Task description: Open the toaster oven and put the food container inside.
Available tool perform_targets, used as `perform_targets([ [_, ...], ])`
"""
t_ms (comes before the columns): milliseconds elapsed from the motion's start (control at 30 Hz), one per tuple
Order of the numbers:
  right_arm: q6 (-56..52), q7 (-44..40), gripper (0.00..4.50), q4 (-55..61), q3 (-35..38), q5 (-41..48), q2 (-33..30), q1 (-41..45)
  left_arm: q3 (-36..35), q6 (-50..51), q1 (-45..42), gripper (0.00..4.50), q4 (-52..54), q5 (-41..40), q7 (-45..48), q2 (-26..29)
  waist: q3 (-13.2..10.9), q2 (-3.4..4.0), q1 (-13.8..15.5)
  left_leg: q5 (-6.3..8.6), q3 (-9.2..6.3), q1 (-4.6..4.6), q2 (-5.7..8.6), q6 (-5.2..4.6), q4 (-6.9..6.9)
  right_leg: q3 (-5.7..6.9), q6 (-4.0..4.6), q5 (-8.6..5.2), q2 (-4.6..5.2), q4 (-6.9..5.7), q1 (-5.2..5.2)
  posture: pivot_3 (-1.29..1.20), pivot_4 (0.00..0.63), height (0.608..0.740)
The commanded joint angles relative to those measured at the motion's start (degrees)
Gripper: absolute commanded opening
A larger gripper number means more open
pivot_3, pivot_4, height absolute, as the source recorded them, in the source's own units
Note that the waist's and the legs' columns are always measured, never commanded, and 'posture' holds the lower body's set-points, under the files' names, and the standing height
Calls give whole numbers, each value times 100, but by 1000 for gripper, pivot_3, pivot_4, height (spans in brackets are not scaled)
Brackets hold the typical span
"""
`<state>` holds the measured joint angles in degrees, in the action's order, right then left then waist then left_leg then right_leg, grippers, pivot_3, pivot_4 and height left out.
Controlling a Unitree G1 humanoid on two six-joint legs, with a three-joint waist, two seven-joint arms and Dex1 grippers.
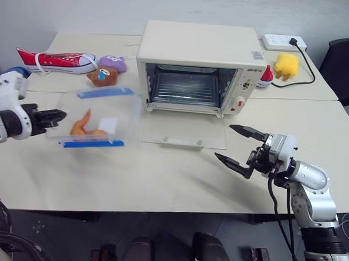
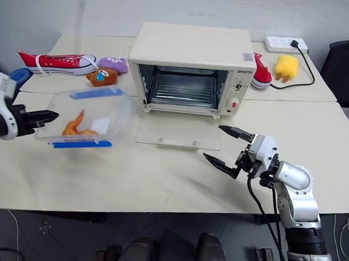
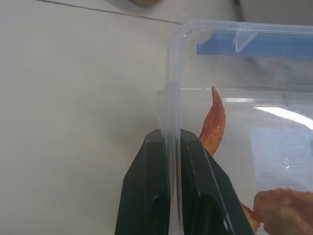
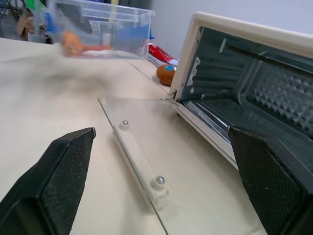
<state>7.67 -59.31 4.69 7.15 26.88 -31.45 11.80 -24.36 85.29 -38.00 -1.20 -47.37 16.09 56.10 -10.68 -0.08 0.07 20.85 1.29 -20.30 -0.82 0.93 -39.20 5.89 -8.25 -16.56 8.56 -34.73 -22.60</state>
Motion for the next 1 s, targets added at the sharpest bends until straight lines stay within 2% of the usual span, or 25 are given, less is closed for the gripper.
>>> perform_targets([
  [33,30,128,4500,378,243,58,-124,-185,-62,509,-694,12,563,45,-467,-737,0,-1,42,0,-1,-1,0,0,-3,1,0,0,0,-1,0,0,150,740],
  [167,-72,358,4500,686,386,62,-167,-555,-117,715,-1242,12,806,374,-1173,-1927,0,-5,41,0,0,-2,2,0,-8,0,-1,0,0,-4,1,0,150,740],
  [267,-108,554,4500,955,571,48,-195,-917,42,721,-1500,12,868,603,-1527,-2566,-1,-6,19,0,1,-1,2,0,-4,0,-1,0,0,-1,0,0,150,740],
  [400,-146,807,4500,1265,709,25,-159,-1255,207,563,-1757,12,778,1116,-1894,-3262,-1,-7,16,0,4,-1,1,0,-2,-2,-1,0,-1,0,0,0,150,740],
  [600,-147,1097,4500,1557,631,-44,-68,-1486,526,370,-1871,12,718,1596,-2004,-3869,-1,-7,41,-1,6,0,2,0,-2,-4,-1,0,-1,2,0,0,150,740],
  [833,-185,1392,4500,1764,668,-66,-10,-1652,631,-165,-1754,2208,879,1938,-1944,-4172,-1,-7,125,-1,7,1,2,0,-4,-5,-1,0,-1,3,0,0,150,740],
  [1000,-257,1578,4500,1906,687,24,39,-1730,450,-835,-1549,3763,1214,1651,-1544,-4515,-1,-7,138,-1,8,0,3,0,-6,-5,-1,0,-1,6,2,0,150,740],
])
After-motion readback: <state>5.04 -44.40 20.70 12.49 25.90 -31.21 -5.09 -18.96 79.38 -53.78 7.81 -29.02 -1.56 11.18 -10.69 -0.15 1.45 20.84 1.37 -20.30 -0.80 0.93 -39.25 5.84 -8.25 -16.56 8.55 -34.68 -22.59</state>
